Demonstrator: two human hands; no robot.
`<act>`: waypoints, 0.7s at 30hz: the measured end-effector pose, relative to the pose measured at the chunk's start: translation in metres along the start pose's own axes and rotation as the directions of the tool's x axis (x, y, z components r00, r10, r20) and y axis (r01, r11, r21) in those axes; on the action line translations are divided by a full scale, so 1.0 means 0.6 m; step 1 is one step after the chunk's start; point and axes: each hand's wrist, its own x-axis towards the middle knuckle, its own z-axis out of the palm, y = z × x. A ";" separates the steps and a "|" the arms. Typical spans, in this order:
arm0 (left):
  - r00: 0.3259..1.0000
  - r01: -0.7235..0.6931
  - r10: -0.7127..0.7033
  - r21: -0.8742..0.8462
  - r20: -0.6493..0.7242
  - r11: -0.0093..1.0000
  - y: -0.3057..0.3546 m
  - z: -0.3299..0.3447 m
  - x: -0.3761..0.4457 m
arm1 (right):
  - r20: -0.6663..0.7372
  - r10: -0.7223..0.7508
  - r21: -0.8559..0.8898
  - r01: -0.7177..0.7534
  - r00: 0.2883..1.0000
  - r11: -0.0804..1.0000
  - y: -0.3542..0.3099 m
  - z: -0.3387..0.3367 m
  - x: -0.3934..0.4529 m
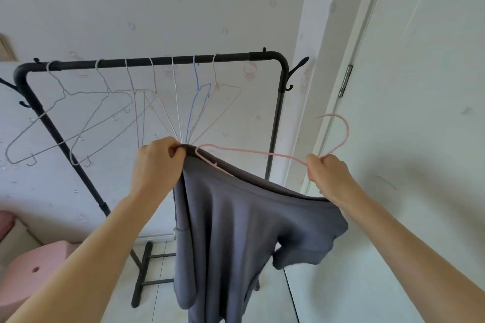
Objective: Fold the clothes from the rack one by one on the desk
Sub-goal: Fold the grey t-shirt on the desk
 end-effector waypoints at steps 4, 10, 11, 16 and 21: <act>0.981 -0.182 0.187 -0.089 0.045 0.979 -0.020 -0.028 -0.001 | 0.036 0.021 0.099 -0.024 0.999 0.995 0.018 -0.007 0.012; 0.972 -0.122 0.178 -0.318 0.152 0.940 -0.001 -0.045 -0.017 | 0.143 0.086 0.594 -0.155 0.986 0.790 0.024 0.004 0.019; 0.978 -0.099 0.157 -0.352 0.140 0.931 0.005 -0.042 -0.021 | 0.158 0.099 0.667 -0.180 0.983 0.723 0.024 0.011 0.017; 0.987 0.028 0.047 -0.461 0.152 0.887 0.020 -0.020 -0.029 | 0.234 0.052 0.790 -0.221 0.971 0.572 -0.028 0.061 0.000; 0.994 0.024 0.025 -0.436 0.106 0.900 0.004 -0.014 -0.024 | 0.087 0.079 0.766 -0.117 0.993 0.632 -0.067 0.067 0.005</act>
